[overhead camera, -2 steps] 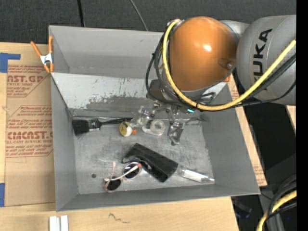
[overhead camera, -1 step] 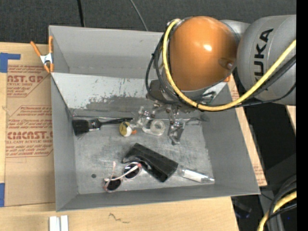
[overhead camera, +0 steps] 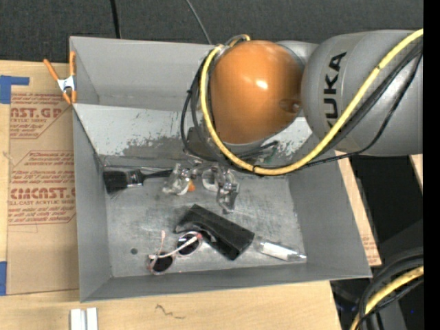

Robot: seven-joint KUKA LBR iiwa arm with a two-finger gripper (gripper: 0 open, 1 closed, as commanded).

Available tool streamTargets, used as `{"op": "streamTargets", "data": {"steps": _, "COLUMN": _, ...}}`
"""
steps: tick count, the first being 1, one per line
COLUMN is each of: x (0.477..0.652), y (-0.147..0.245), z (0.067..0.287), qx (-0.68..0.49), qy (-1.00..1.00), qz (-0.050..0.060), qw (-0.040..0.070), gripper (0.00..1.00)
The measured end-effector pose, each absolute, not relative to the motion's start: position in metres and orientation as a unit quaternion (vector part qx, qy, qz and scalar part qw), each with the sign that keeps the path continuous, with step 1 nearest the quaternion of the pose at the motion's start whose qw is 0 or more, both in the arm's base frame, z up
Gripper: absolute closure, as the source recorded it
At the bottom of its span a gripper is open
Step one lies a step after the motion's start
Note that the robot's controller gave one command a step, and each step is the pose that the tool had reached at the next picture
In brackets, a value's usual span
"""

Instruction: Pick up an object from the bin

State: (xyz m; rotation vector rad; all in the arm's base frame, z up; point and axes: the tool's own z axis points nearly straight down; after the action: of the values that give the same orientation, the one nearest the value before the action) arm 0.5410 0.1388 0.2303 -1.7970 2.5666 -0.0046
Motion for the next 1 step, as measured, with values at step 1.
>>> {"op": "streamTargets", "data": {"steps": 1, "x": 0.5199, "y": 0.1684, "z": 0.1949, "qx": -0.542, "qy": 0.840, "qz": 0.002, "qw": 0.001, "gripper": 0.00}}
